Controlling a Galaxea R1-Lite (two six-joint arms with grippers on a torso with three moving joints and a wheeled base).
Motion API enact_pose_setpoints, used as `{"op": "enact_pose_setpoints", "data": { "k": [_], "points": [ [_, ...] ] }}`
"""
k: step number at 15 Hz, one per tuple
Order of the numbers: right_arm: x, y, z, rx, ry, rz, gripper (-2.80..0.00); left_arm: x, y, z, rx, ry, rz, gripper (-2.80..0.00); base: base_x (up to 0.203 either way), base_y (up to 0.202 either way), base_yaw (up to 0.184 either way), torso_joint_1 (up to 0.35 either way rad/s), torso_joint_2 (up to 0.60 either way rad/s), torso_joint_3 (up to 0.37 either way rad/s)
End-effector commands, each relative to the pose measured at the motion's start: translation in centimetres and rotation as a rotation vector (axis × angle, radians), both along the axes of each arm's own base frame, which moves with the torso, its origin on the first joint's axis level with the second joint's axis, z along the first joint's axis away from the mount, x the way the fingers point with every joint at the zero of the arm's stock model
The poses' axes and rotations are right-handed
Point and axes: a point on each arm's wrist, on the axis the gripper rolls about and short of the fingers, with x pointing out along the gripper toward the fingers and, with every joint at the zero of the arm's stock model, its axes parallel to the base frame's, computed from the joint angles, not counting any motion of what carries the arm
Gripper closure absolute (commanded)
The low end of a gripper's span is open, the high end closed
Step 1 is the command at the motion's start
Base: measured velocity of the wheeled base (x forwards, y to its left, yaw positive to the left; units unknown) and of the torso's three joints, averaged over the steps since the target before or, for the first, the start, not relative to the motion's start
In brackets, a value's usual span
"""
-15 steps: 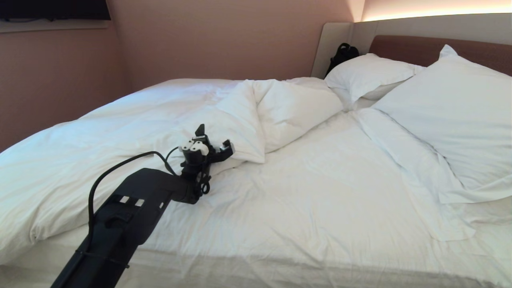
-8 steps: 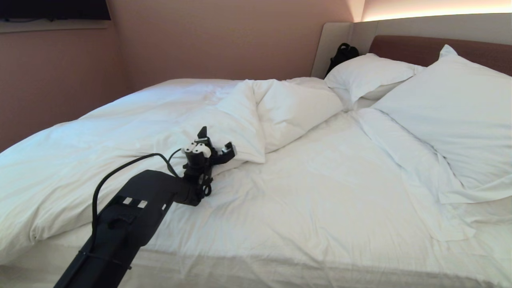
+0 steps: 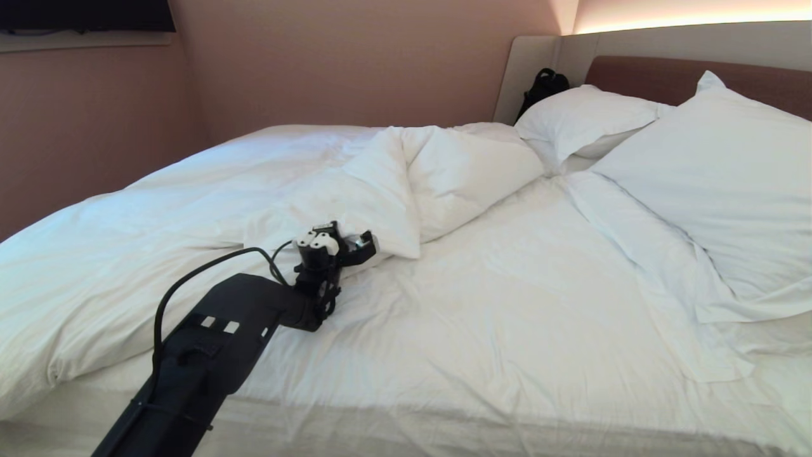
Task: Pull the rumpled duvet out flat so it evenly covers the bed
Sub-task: Hold the folded corner of the quilt, then flatten the corners of the folded blanket
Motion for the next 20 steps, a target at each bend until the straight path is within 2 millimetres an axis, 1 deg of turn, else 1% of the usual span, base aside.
{"op": "enact_pose_setpoints", "data": {
  "k": [1,5,16,19,20],
  "points": [
    [0.0,0.0,0.0,-0.001,0.001,0.0,0.0,0.0,0.0,-0.6,0.007,0.005,0.002,0.0,0.0,0.0,0.0,0.0,0.0,0.0],
    [0.0,0.0,0.0,-0.001,0.002,0.0,0.0,0.0,0.0,-1.3,0.0,0.017,0.0,0.0,0.0,0.0,0.0,0.0,0.0,0.0],
    [0.0,0.0,0.0,-0.001,0.001,0.001,0.0,0.0,0.0,-1.0,-0.008,0.0,-0.003,0.0,0.0,0.0,0.0,0.0,0.0,0.0],
    [0.0,0.0,0.0,-0.001,0.001,0.0,0.0,-0.3,-0.9,-0.6,-0.056,-0.01,-0.024,0.0,0.0,0.0,0.0,0.0,0.0,0.0],
    [0.0,0.0,0.0,-0.001,0.001,0.0,0.0,-0.5,-1.4,-0.3,-0.102,-0.015,-0.038,0.0,0.0,0.0,0.0,0.0,0.0,0.0]
  ]
}}
